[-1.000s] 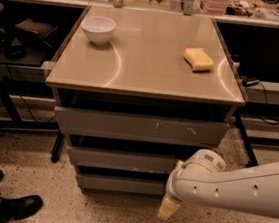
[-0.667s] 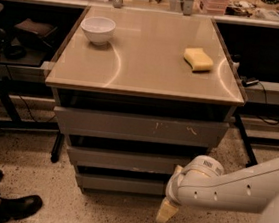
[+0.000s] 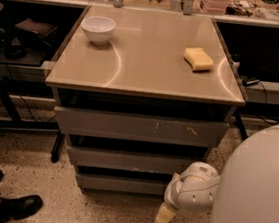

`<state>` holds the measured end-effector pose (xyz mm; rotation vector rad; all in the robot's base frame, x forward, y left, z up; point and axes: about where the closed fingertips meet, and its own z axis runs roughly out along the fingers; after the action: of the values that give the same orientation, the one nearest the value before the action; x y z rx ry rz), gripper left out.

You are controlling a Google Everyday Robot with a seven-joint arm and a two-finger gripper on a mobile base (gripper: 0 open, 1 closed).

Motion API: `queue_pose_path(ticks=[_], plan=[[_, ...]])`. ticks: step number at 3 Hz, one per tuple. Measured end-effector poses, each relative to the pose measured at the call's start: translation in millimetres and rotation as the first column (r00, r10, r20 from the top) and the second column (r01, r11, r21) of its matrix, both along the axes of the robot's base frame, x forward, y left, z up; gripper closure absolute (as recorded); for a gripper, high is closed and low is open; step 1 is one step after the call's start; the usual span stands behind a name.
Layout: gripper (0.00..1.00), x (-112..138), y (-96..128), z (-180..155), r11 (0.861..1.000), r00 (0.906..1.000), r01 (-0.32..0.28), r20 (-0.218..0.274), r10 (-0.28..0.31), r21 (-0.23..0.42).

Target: Open bottom drawer

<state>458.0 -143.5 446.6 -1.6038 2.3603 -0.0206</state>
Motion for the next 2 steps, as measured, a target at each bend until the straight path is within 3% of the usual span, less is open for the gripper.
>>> queue_pose_path(ticks=[1, 2], plan=[[0.00, 0.5, 0.2, 0.8, 1.000, 1.0000, 0.000, 0.002, 0.000, 0.001], [0.00, -7.2, 9.7, -24.3, 0.997, 0.9995, -0.025, -0.017, 0.026, 0.069]])
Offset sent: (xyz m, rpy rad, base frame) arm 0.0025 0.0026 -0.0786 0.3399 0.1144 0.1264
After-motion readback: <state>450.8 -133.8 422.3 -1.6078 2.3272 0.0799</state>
